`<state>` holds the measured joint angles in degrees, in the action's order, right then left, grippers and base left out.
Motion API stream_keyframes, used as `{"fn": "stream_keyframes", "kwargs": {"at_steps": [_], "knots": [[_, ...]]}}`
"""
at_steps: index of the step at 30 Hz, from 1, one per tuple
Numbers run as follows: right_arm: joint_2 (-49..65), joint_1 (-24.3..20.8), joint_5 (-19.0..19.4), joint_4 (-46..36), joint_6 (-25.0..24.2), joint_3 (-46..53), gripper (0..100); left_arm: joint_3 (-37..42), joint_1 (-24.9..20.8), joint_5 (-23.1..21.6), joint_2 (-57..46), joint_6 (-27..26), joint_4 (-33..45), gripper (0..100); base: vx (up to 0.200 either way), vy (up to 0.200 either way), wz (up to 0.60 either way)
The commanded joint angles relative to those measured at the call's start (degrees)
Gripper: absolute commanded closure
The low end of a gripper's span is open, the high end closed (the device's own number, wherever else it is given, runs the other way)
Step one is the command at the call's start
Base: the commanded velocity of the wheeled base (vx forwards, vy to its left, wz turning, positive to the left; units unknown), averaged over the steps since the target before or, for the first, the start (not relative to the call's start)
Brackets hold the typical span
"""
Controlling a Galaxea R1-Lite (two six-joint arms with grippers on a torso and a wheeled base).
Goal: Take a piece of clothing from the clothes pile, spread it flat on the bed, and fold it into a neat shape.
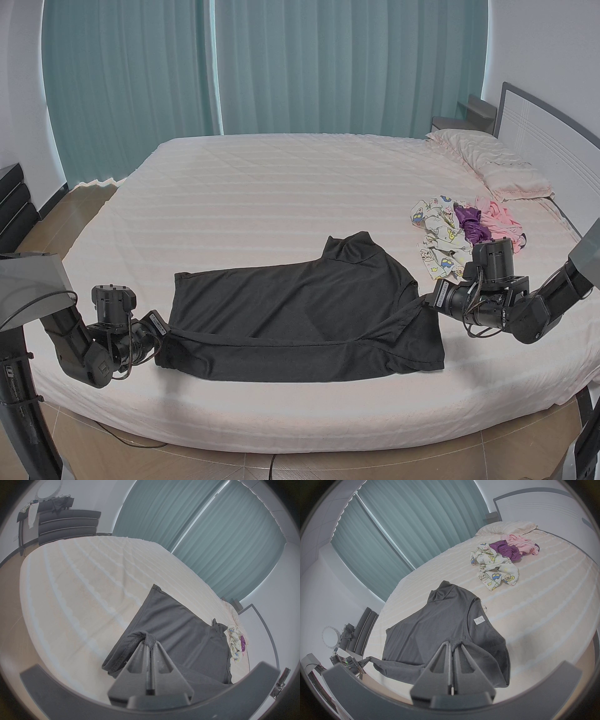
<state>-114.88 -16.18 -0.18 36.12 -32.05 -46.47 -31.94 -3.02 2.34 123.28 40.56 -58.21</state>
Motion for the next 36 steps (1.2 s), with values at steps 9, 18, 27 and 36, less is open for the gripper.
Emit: {"fn": "stream_keyframes", "kwargs": {"at_steps": [9, 18, 27, 36], "knots": [[-8.16, 0.8, -0.08, 0.09, -0.12, -6.44, 100, -7.88, 0.21, 0.12, 6.62, 0.31, 3.54, 100, 0.0, 0.0, 0.0], [-12.91, 1.06, 0.09, 0.88, -0.38, -10.75, 100, -11.65, 0.12, 0.21, 9.78, 0.31, 3.98, 100, 0.0, 0.0, 0.0], [-15.19, 1.24, 0.01, 4.84, -0.56, -14.7, 100, -11.83, 1.62, 0.21, 9.96, 1.28, 3.98, 100, 0.0, 0.0, 0.0], [-16.51, 1.24, -0.08, 4.92, -0.12, -17.69, 100, -12.09, 1.62, 0.21, 9.43, 1.63, 3.98, 100, 0.0, 0.0, 0.0]]}}
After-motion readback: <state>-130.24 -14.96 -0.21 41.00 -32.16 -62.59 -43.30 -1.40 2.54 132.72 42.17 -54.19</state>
